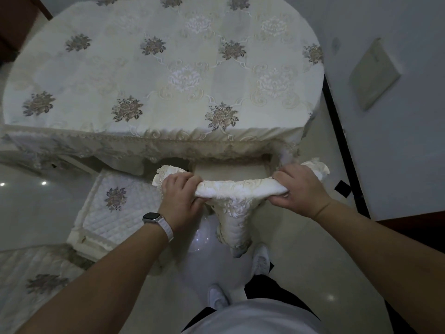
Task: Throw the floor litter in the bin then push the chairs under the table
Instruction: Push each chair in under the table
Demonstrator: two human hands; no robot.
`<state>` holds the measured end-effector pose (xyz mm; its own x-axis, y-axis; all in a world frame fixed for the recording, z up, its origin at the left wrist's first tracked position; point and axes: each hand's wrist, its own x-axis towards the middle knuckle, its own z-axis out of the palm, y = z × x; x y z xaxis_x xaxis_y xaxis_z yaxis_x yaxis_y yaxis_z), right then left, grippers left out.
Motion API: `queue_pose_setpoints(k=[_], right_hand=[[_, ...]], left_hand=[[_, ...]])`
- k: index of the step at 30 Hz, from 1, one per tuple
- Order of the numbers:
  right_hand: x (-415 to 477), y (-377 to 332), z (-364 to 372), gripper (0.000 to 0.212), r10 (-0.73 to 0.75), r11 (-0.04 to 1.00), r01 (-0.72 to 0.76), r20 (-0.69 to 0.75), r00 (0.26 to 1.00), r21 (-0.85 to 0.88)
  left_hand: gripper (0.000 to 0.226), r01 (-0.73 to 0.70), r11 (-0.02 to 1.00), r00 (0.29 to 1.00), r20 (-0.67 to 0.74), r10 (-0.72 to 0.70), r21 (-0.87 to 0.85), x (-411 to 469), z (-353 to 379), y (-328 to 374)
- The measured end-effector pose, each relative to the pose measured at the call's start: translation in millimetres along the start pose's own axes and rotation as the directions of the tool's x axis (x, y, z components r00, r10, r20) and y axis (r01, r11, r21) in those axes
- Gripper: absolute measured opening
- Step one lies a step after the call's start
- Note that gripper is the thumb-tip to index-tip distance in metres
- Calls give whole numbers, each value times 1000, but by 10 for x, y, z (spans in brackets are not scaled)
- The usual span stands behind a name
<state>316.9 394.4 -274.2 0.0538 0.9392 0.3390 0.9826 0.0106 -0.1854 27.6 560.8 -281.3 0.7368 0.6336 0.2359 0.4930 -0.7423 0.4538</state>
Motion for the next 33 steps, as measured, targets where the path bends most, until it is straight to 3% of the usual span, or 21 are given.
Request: queue_pose_setpoints(k=[5,12,19,33], right_hand=[[71,4,36,49,14,1000,-14,0,1000,-7],[282,109,65,47,43,999,-43,30,999,10],[515,275,116,57,78,996,-80,45,996,32],[903,631,251,55,68,997,-67,-38,997,28]], left_hand=[[39,17,999,999,40,-19,32,102,13,-78],[61,18,997,996,81,-24,77,356,-37,-131],[59,33,998,996,77,-38,61,653,-8,-214],[57,6,999,1000,-17,-5,46,1138,135,-378]])
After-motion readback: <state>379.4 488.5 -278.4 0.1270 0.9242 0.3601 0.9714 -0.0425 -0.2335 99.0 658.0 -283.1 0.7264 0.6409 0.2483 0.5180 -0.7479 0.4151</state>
